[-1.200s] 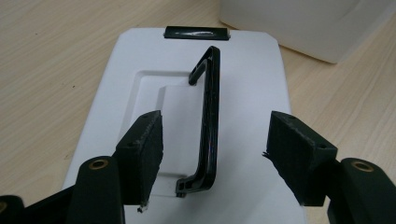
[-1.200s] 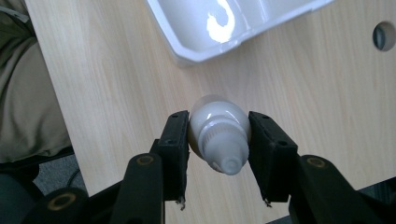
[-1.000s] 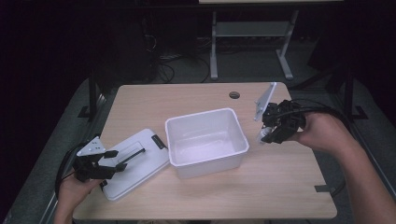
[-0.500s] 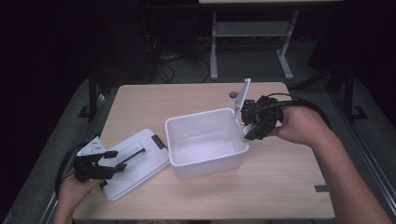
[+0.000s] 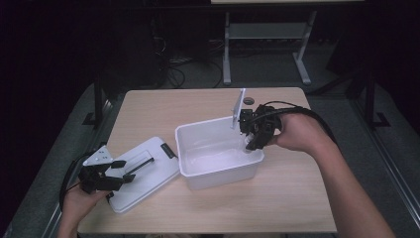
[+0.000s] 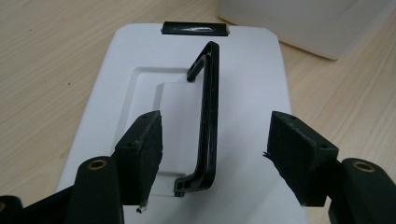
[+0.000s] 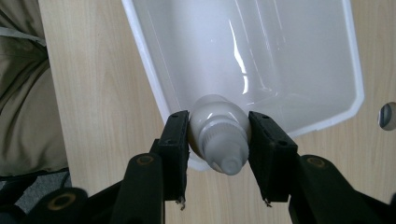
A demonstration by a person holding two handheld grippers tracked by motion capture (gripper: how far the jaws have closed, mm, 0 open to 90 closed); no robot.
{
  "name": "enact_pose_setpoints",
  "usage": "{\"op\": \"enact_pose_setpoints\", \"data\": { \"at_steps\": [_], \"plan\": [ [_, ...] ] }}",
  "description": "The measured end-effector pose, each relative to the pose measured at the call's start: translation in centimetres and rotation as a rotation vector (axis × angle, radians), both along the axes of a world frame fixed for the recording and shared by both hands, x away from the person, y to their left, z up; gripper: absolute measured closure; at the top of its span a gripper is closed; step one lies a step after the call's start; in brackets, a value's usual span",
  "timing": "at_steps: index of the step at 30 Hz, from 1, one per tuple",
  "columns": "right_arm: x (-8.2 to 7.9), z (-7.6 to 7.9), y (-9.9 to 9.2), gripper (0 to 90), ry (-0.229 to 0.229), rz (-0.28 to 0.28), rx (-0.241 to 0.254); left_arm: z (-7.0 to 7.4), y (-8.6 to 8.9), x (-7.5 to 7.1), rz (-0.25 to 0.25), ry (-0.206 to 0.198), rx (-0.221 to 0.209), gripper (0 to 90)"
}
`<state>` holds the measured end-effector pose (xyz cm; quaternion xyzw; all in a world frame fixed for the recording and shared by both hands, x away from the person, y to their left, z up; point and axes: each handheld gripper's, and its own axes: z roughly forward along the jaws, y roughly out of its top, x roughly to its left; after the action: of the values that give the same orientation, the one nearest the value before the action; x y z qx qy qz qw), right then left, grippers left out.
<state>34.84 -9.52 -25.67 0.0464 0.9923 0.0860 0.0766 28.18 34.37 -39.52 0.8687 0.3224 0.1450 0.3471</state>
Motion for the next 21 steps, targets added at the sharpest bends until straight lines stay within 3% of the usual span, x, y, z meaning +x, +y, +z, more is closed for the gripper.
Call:
{"op": "enact_pose_setpoints", "data": {
  "at_steps": [17,21],
  "plan": [
    [1.1,-2.7,2.2,59.5,0.033,0.02,-0.049,0.0,0.1,-0.1,0.002,-0.006,-0.005,34.7],
    [1.2,-3.1,2.0,59.6,0.041,0.013,-0.028,0.0,0.2,-0.1,0.004,-0.004,-0.005,34.7]
  ]
}}
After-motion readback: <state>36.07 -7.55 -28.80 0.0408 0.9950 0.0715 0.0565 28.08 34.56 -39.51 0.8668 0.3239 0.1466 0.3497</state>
